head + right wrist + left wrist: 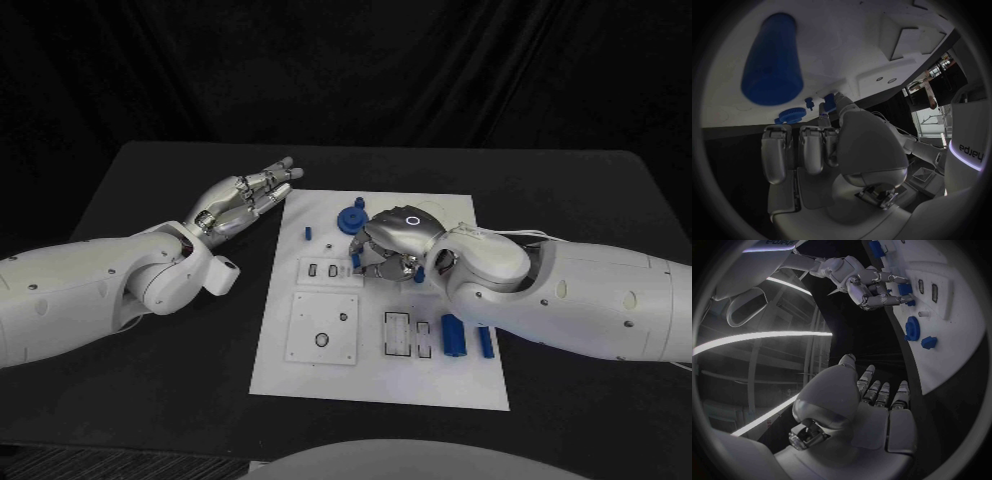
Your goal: Assemble the parts on the task board
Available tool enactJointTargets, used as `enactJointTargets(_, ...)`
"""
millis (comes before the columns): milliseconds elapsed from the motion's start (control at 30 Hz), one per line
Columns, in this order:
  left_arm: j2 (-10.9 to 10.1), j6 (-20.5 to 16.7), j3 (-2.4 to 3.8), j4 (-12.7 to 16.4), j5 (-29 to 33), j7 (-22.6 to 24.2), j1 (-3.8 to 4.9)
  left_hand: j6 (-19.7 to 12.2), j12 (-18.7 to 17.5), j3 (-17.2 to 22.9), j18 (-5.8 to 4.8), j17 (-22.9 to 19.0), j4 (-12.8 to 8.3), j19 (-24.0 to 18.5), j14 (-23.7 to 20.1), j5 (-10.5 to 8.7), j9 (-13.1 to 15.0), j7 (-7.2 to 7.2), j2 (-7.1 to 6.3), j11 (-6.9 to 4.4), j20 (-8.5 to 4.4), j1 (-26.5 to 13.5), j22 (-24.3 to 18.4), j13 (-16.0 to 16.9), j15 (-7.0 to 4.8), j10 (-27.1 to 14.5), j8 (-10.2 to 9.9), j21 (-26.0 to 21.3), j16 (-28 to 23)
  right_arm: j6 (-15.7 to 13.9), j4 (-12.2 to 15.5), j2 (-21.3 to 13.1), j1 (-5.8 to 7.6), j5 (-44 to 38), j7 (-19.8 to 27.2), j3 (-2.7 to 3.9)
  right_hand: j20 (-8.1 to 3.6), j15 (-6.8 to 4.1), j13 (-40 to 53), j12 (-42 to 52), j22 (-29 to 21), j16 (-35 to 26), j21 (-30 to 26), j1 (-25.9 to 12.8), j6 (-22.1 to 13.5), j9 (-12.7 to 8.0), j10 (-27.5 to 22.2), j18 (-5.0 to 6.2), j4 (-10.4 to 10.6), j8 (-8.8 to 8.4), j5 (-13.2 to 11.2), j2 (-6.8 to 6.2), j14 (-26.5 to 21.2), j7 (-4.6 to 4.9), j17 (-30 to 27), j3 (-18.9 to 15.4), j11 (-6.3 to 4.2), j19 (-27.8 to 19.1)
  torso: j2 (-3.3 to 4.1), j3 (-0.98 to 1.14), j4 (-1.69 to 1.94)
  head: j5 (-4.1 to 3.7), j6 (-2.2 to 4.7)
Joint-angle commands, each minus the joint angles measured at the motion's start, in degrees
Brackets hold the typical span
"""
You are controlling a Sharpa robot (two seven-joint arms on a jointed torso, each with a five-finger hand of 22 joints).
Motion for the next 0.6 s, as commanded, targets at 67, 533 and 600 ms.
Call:
enactJointTargets(67,0.14,0.66,0.05,-0.01,0.09,1.41,-0.02,-0.37,0.16,0.38,1.04,-0.08,0.08,0.02,0.08,0.34,-0.05,0.08,0.47,0.24,0.36,0.37,-0.02,0.04,0.52,-0.04,0.03,-0.28,-0.21,1.09,-0.05,0.06,-0.17,-0.35,-0.29,0.01,0.30,0.29,12.74,-0.28,15.10,-0.34,0.19,-0.87,-2.27,-0.86,5.27,-0.44,0.36,-0.99,-1.73,-0.17,4.78,-0.21,8.62,-0.64,-0.15,6.06,0.01,0.01,-0.02,0.05,-0.05)
enactJointTargets(533,0.22,0.66,0.05,-0.20,0.09,1.50,-0.03,-0.45,0.15,0.42,1.04,-0.08,0.05,0.03,0.08,0.34,-0.05,0.09,0.47,0.26,0.38,0.38,-0.01,0.03,0.52,-0.08,0.01,-0.28,-0.21,-1.55,0.04,-0.20,-0.19,-0.35,0.88,0.01,-0.12,-0.16,12.77,-0.18,15.10,-0.20,0.19,-2.36,-7.62,-3.57,5.28,-0.44,2.18,-0.84,-6.85,-1.27,4.80,-1.01,8.73,-1.69,-0.81,6.06,0.00,0.01,0.00,0.08,-0.02)
enactJointTargets(600,0.08,0.39,0.05,-0.08,0.09,1.55,-0.03,-0.45,0.15,0.42,1.04,-0.08,0.05,0.03,0.08,0.34,-0.05,0.09,0.47,0.26,0.38,0.38,-0.01,0.03,0.52,-0.08,0.01,-0.28,-0.21,-3.26,0.50,-0.63,-0.18,-0.35,1.40,0.01,-0.16,-0.16,12.71,-0.22,15.10,-0.19,0.19,-2.97,-8.82,-4.21,5.26,-0.44,3.20,-1.03,-8.04,-2.04,4.80,-1.19,8.73,-1.97,-0.96,6.06,0.01,0.00,-0.02,0.24,0.07)
